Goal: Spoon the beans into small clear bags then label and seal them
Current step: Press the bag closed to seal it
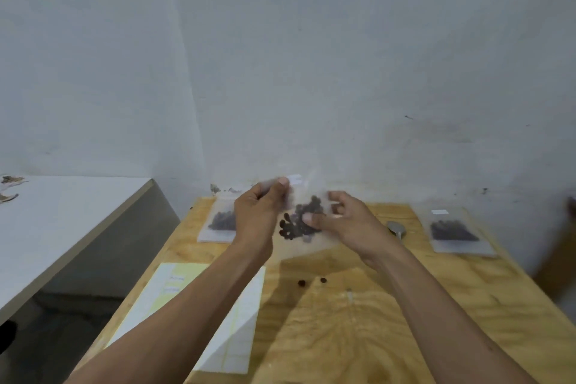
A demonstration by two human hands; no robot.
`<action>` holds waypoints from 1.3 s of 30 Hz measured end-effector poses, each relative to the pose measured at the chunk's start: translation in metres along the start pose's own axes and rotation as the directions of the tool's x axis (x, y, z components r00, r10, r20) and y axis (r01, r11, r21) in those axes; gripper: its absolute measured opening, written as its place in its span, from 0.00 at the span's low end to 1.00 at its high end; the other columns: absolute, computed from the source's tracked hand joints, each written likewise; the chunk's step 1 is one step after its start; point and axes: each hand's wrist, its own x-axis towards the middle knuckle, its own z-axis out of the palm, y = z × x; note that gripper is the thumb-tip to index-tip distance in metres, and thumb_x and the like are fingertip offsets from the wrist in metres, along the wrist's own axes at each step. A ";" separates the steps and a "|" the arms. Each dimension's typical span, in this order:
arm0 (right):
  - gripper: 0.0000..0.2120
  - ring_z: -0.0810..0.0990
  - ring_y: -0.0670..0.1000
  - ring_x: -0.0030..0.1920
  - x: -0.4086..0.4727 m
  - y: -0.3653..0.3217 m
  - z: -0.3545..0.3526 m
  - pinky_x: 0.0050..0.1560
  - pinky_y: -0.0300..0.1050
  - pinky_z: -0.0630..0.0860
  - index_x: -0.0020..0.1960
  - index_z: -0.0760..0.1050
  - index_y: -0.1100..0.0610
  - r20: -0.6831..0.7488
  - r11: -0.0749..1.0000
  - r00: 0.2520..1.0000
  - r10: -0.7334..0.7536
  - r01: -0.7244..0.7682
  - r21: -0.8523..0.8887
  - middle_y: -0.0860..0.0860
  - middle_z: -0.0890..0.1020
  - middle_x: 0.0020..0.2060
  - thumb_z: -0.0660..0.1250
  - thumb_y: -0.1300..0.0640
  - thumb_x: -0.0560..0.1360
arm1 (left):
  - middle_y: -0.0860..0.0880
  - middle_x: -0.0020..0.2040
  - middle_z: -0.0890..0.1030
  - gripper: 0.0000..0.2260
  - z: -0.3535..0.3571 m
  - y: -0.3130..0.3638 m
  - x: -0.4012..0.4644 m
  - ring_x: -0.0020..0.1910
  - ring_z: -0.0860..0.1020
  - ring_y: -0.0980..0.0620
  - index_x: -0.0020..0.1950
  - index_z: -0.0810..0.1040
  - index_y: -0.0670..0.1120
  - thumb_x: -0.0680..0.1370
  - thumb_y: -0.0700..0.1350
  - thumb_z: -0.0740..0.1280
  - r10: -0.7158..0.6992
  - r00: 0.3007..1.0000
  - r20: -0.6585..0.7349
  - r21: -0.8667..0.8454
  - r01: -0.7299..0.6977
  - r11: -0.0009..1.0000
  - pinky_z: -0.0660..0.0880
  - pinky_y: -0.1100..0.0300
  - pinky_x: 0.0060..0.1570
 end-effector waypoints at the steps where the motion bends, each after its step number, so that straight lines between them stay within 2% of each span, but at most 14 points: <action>1: 0.27 0.85 0.50 0.50 -0.001 0.004 -0.011 0.47 0.41 0.80 0.67 0.73 0.58 -0.008 0.998 0.999 0.042 -0.041 0.043 0.52 0.85 0.51 0.80 0.59 0.71 | 0.48 0.46 0.87 0.08 0.005 -0.002 0.002 0.50 0.85 0.46 0.50 0.85 0.44 0.77 0.47 0.75 -0.058 0.998 0.029 0.003 0.058 0.998 0.81 0.53 0.53; 2: 0.25 0.86 0.51 0.47 -0.003 0.008 -0.022 0.45 0.41 0.81 0.65 0.74 0.59 -0.055 0.994 0.996 0.075 -0.070 0.087 0.53 0.86 0.49 0.79 0.63 0.71 | 0.47 0.50 0.87 0.14 0.012 -0.005 0.003 0.52 0.85 0.45 0.55 0.83 0.44 0.75 0.51 0.77 -0.116 0.990 0.078 0.067 0.111 0.992 0.81 0.50 0.54; 4: 0.24 0.86 0.51 0.46 -0.005 0.012 -0.045 0.44 0.41 0.81 0.64 0.75 0.59 -0.188 0.987 0.974 0.123 -0.099 0.130 0.52 0.85 0.48 0.79 0.65 0.71 | 0.47 0.55 0.85 0.22 0.028 -0.011 -0.002 0.52 0.84 0.46 0.63 0.78 0.45 0.74 0.51 0.79 -0.220 0.959 0.179 0.214 0.181 0.960 0.82 0.52 0.47; 6: 0.25 0.85 0.48 0.45 -0.007 0.015 -0.070 0.41 0.39 0.80 0.65 0.75 0.57 -0.296 0.987 0.945 0.136 -0.102 0.128 0.50 0.84 0.48 0.79 0.64 0.71 | 0.44 0.51 0.85 0.20 0.051 -0.017 -0.014 0.46 0.85 0.47 0.63 0.77 0.43 0.74 0.42 0.78 -0.270 0.932 0.241 0.246 0.210 0.946 0.81 0.55 0.40; 8: 0.27 0.83 0.46 0.46 -0.011 0.021 -0.094 0.40 0.37 0.77 0.66 0.73 0.55 -0.364 0.993 0.924 0.113 -0.092 0.075 0.50 0.82 0.49 0.79 0.61 0.72 | 0.40 0.48 0.85 0.17 0.077 -0.023 -0.023 0.42 0.85 0.48 0.62 0.78 0.40 0.75 0.37 0.77 -0.273 0.928 0.255 0.241 0.212 0.947 0.83 0.56 0.40; 12: 0.29 0.81 0.54 0.59 -0.026 0.037 -0.143 0.57 0.50 0.80 0.72 0.72 0.53 -0.495 0.970 0.869 -0.004 -0.116 -0.213 0.56 0.80 0.62 0.77 0.52 0.74 | 0.39 0.52 0.85 0.23 0.135 -0.046 -0.027 0.49 0.85 0.45 0.68 0.76 0.39 0.75 0.37 0.76 -0.280 0.901 0.331 0.258 0.200 0.945 0.83 0.53 0.51; 16: 0.25 0.79 0.55 0.64 -0.039 0.044 -0.188 0.63 0.48 0.75 0.72 0.75 0.57 -0.568 0.904 0.819 -0.081 -0.180 -0.389 0.56 0.81 0.65 0.74 0.53 0.77 | 0.42 0.63 0.80 0.34 0.188 -0.065 -0.038 0.61 0.79 0.45 0.78 0.66 0.39 0.74 0.35 0.76 -0.261 0.862 0.434 0.394 0.079 0.916 0.77 0.54 0.61; 19: 0.24 0.77 0.56 0.68 -0.037 0.056 -0.212 0.69 0.52 0.73 0.73 0.74 0.57 -0.583 0.857 0.808 -0.079 -0.244 -0.455 0.55 0.79 0.68 0.71 0.52 0.79 | 0.43 0.67 0.78 0.39 0.219 -0.082 -0.041 0.64 0.78 0.43 0.77 0.67 0.40 0.69 0.36 0.78 -0.331 0.807 0.489 0.487 0.063 0.871 0.78 0.48 0.64; 21: 0.24 0.76 0.57 0.69 -0.031 0.067 -0.223 0.71 0.53 0.72 0.74 0.73 0.57 -0.588 0.834 0.807 -0.050 -0.291 -0.469 0.55 0.79 0.69 0.69 0.51 0.80 | 0.43 0.62 0.81 0.31 0.234 -0.095 -0.040 0.60 0.80 0.42 0.69 0.74 0.40 0.68 0.37 0.78 -0.368 0.785 0.498 0.580 0.014 0.814 0.80 0.48 0.60; 23: 0.24 0.75 0.59 0.70 -0.026 0.078 -0.227 0.71 0.53 0.71 0.75 0.72 0.58 -0.586 0.826 0.810 -0.006 -0.327 -0.460 0.56 0.78 0.70 0.67 0.51 0.81 | 0.42 0.59 0.81 0.23 0.242 -0.102 -0.043 0.57 0.80 0.42 0.64 0.75 0.40 0.71 0.38 0.77 -0.380 0.773 0.508 0.662 -0.068 0.746 0.81 0.50 0.56; 26: 0.24 0.74 0.60 0.71 -0.024 0.094 -0.224 0.71 0.53 0.70 0.76 0.71 0.58 -0.567 0.812 0.823 0.039 -0.356 -0.462 0.57 0.77 0.71 0.64 0.49 0.83 | 0.41 0.62 0.78 0.23 0.247 -0.111 -0.044 0.61 0.78 0.42 0.66 0.71 0.39 0.75 0.43 0.75 -0.392 0.761 0.517 0.735 -0.161 0.659 0.77 0.53 0.54; 29: 0.21 0.76 0.61 0.68 -0.025 0.104 -0.221 0.67 0.51 0.70 0.72 0.75 0.59 -0.585 0.822 0.811 -0.008 -0.328 -0.466 0.58 0.80 0.67 0.62 0.49 0.84 | 0.39 0.64 0.76 0.19 0.249 -0.118 -0.039 0.63 0.76 0.40 0.66 0.71 0.40 0.77 0.40 0.70 -0.378 0.771 0.513 0.780 -0.235 0.580 0.77 0.48 0.62; 35: 0.24 0.75 0.60 0.70 -0.019 0.116 -0.226 0.69 0.52 0.71 0.77 0.70 0.56 -0.561 0.776 0.827 -0.049 -0.323 -0.543 0.57 0.78 0.69 0.57 0.45 0.85 | 0.40 0.65 0.74 0.21 0.250 -0.119 -0.034 0.63 0.75 0.41 0.66 0.72 0.42 0.75 0.41 0.73 -0.399 0.763 0.508 0.811 -0.268 0.520 0.77 0.53 0.60; 39: 0.26 0.74 0.60 0.70 -0.020 0.119 -0.225 0.70 0.56 0.71 0.77 0.69 0.54 -0.534 0.759 0.842 -0.080 -0.297 -0.580 0.56 0.77 0.70 0.52 0.43 0.85 | 0.42 0.66 0.74 0.26 0.246 -0.115 -0.036 0.64 0.75 0.42 0.67 0.71 0.42 0.73 0.42 0.76 -0.401 0.752 0.523 0.790 -0.252 0.558 0.77 0.53 0.59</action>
